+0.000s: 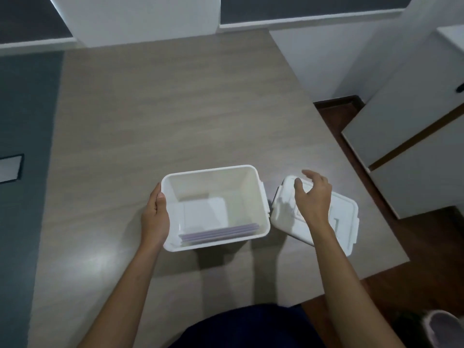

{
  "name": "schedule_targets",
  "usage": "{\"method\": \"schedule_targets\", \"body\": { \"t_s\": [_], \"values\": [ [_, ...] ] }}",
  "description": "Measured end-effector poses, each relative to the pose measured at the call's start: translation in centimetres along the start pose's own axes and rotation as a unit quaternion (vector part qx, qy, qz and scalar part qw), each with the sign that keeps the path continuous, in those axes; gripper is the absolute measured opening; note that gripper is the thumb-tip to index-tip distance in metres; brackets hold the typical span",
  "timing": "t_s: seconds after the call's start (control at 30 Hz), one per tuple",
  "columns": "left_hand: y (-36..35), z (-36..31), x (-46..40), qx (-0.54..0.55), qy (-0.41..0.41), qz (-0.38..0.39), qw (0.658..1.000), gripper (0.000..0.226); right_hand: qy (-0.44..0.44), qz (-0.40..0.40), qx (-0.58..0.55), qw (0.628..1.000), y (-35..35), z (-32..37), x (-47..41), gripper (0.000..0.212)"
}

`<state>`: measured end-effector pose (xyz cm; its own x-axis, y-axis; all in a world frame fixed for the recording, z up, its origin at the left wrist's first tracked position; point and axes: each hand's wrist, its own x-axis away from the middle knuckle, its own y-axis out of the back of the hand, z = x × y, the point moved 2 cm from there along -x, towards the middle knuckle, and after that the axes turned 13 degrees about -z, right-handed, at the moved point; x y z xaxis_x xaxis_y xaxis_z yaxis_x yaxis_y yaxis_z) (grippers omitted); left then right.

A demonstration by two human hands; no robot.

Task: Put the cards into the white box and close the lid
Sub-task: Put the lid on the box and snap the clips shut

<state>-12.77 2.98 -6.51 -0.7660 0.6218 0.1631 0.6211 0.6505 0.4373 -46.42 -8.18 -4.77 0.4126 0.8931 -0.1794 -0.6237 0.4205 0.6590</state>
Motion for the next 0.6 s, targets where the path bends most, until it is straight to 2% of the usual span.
{"method": "schedule_targets", "body": {
  "t_s": [0.2,0.33,0.43,0.6],
  "values": [
    [0.0,-1.9,-2.2,-0.134,-0.046,-0.043,0.989,0.05,-0.069,-0.014,0.059,0.996,1.6,-5.5,-0.6,0.036],
    [-3.1,-7.6,-1.1,-0.174,-0.157,-0.079,0.969,0.054,-0.097,-0.043,0.085,0.991,3.6,-8.4,-1.0,0.038],
    [-7.6,-11.1,1.1,-0.168,-0.22,-0.026,0.96,0.056,-0.111,-0.059,0.105,0.987,5.1,-10.4,-1.2,0.04],
    [-15.0,-14.3,5.6,-0.168,-0.252,0.081,0.949,0.059,-0.126,-0.059,0.119,0.983,6.4,-12.6,-1.3,0.046]
  ]
}}
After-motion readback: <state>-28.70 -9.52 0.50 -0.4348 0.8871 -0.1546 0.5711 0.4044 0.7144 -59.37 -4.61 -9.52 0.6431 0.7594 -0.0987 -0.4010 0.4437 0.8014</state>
